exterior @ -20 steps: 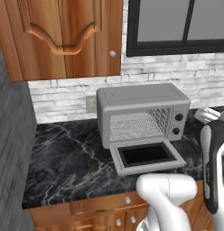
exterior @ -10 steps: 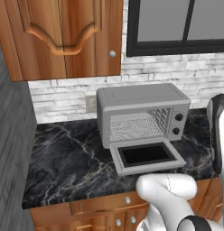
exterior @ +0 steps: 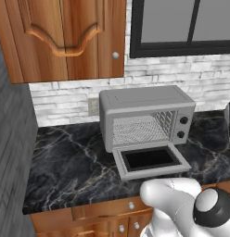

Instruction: Pick up the heated bread from the toaster oven and place it in the bowl. Then move the bread bowl to the dining counter.

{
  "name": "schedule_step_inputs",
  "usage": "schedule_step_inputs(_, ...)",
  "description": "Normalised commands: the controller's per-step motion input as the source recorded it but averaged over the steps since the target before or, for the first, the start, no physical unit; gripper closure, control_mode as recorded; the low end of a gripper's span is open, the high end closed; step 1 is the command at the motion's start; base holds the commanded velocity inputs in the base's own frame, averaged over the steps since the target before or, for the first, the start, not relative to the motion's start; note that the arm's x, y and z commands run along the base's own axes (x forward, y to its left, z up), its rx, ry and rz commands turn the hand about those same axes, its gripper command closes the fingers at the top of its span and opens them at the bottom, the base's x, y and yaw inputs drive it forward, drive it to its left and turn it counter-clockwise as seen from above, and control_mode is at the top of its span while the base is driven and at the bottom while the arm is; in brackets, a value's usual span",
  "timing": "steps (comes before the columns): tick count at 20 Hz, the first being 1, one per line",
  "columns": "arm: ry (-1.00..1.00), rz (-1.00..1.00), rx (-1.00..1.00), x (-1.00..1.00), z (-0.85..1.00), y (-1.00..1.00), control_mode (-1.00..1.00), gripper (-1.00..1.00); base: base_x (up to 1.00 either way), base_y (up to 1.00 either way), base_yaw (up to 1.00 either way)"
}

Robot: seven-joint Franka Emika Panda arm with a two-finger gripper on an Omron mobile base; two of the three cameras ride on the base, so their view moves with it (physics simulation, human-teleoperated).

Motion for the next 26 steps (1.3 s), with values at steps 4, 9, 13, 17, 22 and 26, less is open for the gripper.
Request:
schedule_step_inputs(4,0.08,0.00,0.02,0.04,-0.60,-0.98,-1.00,1.00,0.00,0.00,0.00)
schedule_step_inputs(9,0.01,-0.01,0.05,0.09,-0.52,-0.57,-1.00,1.00,0.00,0.00,0.00)
schedule_step_inputs(13,0.00,0.00,0.00,0.10,-0.36,-0.25,-1.00,1.00,0.00,0.00,0.00)
schedule_step_inputs(17,-0.01,0.00,0.00,0.13,-0.43,-0.31,-1.00,1.00,0.00,0.00,0.00)
schedule_step_inputs(22,-0.07,0.00,0.00,0.17,-0.32,-0.25,-1.00,1.00,0.00,0.00,0.00)
schedule_step_inputs(26,-0.07,0.00,-0.01,0.27,-0.16,-0.18,-1.00,1.00,0.00,0.00,0.00)
